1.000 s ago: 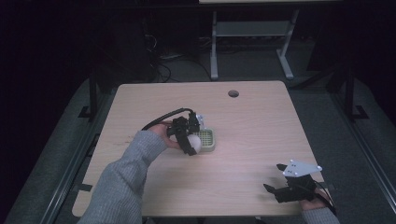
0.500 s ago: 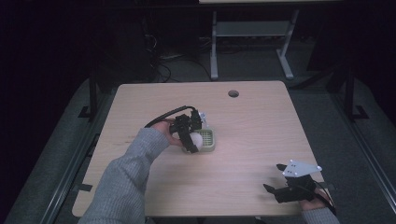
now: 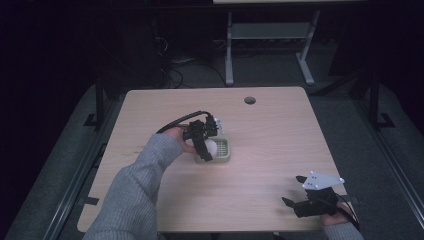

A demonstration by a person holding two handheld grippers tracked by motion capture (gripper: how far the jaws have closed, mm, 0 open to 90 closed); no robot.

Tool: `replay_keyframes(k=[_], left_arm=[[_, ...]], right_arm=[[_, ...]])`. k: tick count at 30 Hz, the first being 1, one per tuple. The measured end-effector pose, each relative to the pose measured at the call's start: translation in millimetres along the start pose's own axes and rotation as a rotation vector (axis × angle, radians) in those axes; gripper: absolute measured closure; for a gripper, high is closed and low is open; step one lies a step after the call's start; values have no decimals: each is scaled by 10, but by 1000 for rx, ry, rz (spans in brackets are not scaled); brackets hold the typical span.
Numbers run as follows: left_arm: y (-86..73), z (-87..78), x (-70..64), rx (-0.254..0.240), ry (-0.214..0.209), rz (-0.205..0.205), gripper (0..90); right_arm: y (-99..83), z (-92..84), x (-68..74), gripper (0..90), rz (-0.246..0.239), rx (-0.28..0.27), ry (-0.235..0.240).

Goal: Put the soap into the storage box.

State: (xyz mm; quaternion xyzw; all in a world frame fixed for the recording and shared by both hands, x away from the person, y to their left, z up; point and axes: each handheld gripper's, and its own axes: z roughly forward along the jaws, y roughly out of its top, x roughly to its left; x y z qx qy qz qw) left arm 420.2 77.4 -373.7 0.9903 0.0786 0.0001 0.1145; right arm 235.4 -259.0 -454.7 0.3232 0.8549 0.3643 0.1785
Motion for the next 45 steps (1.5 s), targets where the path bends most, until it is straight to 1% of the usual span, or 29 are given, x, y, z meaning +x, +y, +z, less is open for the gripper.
replay_keyframes(k=[1,2,4,7,8,11,12,15,17,19,24,25,26,28,29,30,33,34,35,36,39,41,43,45], left_arm=[[8,-9,9,-5,-3,4,240],[15,-11,9,-7,-5,-1,240],[37,-17,13,7,7,8,240],[67,-29,29,8,7,10,240],[81,-33,40,11,11,17,239],[104,-40,54,5,11,10,240],[112,-40,62,6,14,15,240],[137,-31,72,17,23,25,240],[147,-25,81,19,17,19,240],[153,-14,96,24,22,22,240],[145,37,143,28,35,17,240],[144,52,154,30,36,17,240],[144,73,163,30,28,15,239],[147,110,179,34,33,10,239],[149,127,193,36,38,19,239],[150,139,202,37,33,15,240],[150,167,229,25,41,11,240],[149,171,243,23,41,8,240],[146,180,249,22,39,2,239],[144,189,256,27,43,5,239],[136,223,276,35,41,-1,240],[128,241,295,37,36,-7,239],[121,261,306,33,41,-16,239],[116,283,316,33,31,-21,239]], right_arm=[[0,-1,0,138,0,0,0],[0,-2,0,138,1,-1,1],[0,-2,-1,138,-1,-1,1],[1,0,0,137,-1,-1,1],[1,0,1,138,0,-1,1],[0,-2,-3,138,-2,-1,0],[4,-3,8,138,15,-5,6],[4,-3,9,138,15,-6,6],[4,-1,9,138,13,-6,6],[6,-3,13,138,15,-6,6],[7,-2,10,138,9,-6,9],[8,1,9,138,8,-5,10],[9,5,12,137,10,-5,11],[9,9,14,138,9,-7,14],[9,8,15,138,10,-6,13],[9,5,14,138,9,-5,12],[7,2,11,138,13,-6,11],[6,1,9,138,8,-5,11],[7,1,10,137,8,-5,11],[7,0,11,138,8,-5,11],[7,-2,9,138,8,-7,10],[7,-2,9,138,8,-7,10],[8,-3,10,137,8,-7,10],[8,-2,10,138,8,-6,10]])
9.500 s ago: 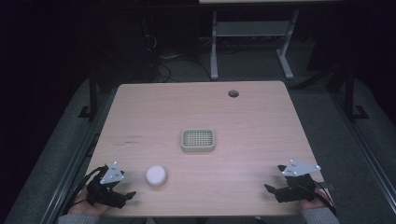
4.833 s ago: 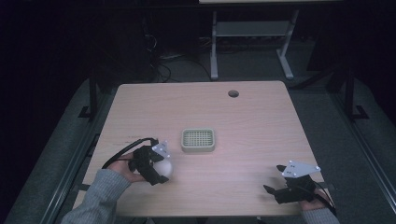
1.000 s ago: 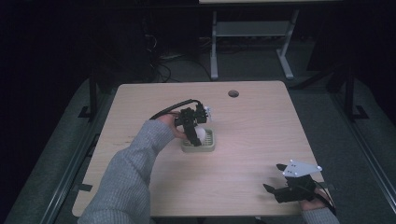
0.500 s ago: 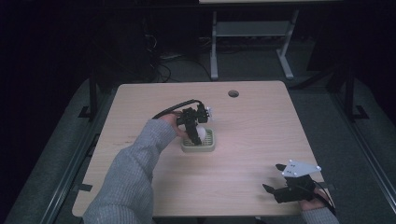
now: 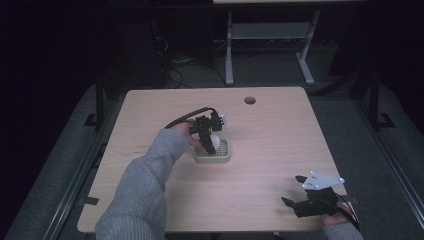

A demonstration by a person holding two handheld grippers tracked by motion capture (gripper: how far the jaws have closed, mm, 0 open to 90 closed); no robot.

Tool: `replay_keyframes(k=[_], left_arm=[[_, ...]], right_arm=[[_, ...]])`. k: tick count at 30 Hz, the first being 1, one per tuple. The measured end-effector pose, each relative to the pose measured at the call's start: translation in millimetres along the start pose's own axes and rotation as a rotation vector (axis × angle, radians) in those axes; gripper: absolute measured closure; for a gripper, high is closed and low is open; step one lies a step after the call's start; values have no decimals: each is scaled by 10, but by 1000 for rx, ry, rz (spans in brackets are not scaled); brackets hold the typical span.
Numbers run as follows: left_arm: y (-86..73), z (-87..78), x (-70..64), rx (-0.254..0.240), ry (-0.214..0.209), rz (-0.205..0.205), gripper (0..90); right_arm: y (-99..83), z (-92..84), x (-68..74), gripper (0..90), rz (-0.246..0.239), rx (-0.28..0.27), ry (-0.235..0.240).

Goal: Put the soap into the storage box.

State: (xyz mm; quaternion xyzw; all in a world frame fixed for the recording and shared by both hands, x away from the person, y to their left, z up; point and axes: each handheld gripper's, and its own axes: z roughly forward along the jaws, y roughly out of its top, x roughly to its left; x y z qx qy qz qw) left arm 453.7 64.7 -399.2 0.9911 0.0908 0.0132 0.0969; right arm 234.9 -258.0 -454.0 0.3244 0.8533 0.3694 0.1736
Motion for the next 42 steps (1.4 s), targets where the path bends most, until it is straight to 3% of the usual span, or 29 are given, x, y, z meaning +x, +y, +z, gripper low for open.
replay_keyframes(k=[27,42], left_arm=[[6,133,62,19,-36,-16,238],[6,106,36,25,-16,-4,239]], right_arm=[[-1,-9,-7,138,-7,-2,-5],[3,-7,-6,138,-5,-2,-3]])
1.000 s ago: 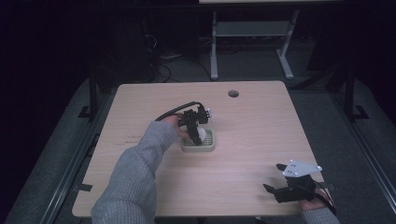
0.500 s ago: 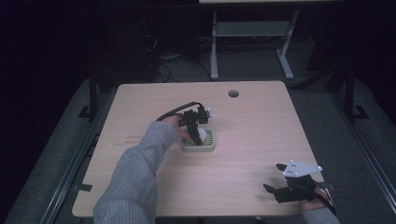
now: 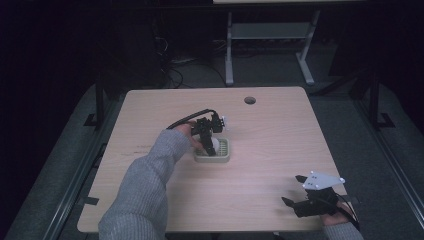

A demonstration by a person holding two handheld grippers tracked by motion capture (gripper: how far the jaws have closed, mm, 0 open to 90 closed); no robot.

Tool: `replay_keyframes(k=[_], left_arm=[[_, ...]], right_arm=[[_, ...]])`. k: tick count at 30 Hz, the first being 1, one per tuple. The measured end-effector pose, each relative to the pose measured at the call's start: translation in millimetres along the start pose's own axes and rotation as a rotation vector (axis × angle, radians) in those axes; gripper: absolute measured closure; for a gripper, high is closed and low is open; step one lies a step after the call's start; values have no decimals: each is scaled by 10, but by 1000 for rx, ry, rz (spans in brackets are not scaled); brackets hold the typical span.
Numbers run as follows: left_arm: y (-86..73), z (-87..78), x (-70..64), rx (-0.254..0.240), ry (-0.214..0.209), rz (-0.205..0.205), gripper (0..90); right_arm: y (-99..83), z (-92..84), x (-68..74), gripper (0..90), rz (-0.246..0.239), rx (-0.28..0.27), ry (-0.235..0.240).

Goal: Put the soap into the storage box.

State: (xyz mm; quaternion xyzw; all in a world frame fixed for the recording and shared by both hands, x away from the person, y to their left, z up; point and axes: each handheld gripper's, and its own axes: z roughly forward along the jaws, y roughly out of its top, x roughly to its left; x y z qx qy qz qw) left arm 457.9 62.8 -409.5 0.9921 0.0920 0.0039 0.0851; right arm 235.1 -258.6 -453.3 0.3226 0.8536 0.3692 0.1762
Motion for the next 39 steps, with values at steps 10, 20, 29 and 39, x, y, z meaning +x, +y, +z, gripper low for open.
replay_keyframes(k=[10,20,29,39], left_arm=[[-12,-63,-25,-17,13,1,215],[-15,-124,-72,-18,35,22,202],[-42,-251,-117,-38,56,26,201],[-64,-322,-211,-43,64,39,205]], right_arm=[[0,-2,-5,138,0,2,0],[1,5,-4,138,9,-1,1],[-3,7,-26,138,-9,5,-10],[-8,3,-33,138,-1,6,-13]])
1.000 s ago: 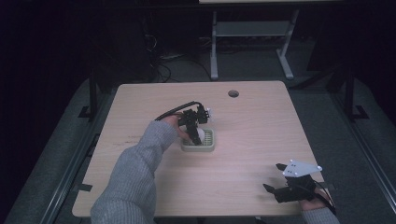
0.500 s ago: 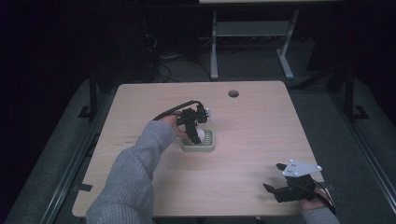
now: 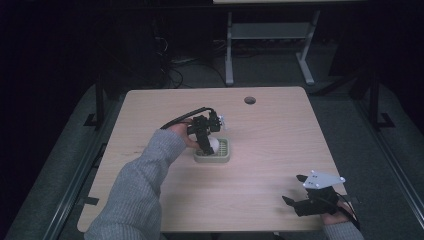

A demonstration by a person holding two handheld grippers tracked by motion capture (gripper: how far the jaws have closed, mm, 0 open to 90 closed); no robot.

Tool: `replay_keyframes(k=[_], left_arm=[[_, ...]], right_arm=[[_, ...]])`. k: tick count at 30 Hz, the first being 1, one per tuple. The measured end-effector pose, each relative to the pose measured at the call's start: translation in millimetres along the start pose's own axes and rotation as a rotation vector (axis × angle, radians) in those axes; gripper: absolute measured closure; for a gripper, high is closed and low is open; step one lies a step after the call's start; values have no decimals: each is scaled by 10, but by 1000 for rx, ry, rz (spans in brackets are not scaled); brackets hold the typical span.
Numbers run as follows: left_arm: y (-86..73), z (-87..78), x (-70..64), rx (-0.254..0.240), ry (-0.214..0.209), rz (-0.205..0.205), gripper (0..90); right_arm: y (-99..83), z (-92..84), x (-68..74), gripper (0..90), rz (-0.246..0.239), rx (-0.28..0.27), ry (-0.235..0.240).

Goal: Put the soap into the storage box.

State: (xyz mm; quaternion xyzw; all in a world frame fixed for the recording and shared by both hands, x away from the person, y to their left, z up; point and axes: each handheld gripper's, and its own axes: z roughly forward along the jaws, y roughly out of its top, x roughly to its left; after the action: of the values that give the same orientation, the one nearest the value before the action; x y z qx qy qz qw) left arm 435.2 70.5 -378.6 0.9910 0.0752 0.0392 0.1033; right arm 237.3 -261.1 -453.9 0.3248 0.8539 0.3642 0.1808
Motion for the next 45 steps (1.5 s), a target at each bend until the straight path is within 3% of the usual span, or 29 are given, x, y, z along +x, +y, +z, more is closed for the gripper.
replay_keyframes(k=[18,36,45], left_arm=[[-162,-129,-116,-23,11,-3,208],[-265,-243,-327,-53,21,11,207],[-378,-237,-449,-78,20,-1,207]], right_arm=[[4,7,-1,138,-3,-1,1],[4,0,0,138,1,-2,-10],[2,-11,8,138,1,-3,-19]])
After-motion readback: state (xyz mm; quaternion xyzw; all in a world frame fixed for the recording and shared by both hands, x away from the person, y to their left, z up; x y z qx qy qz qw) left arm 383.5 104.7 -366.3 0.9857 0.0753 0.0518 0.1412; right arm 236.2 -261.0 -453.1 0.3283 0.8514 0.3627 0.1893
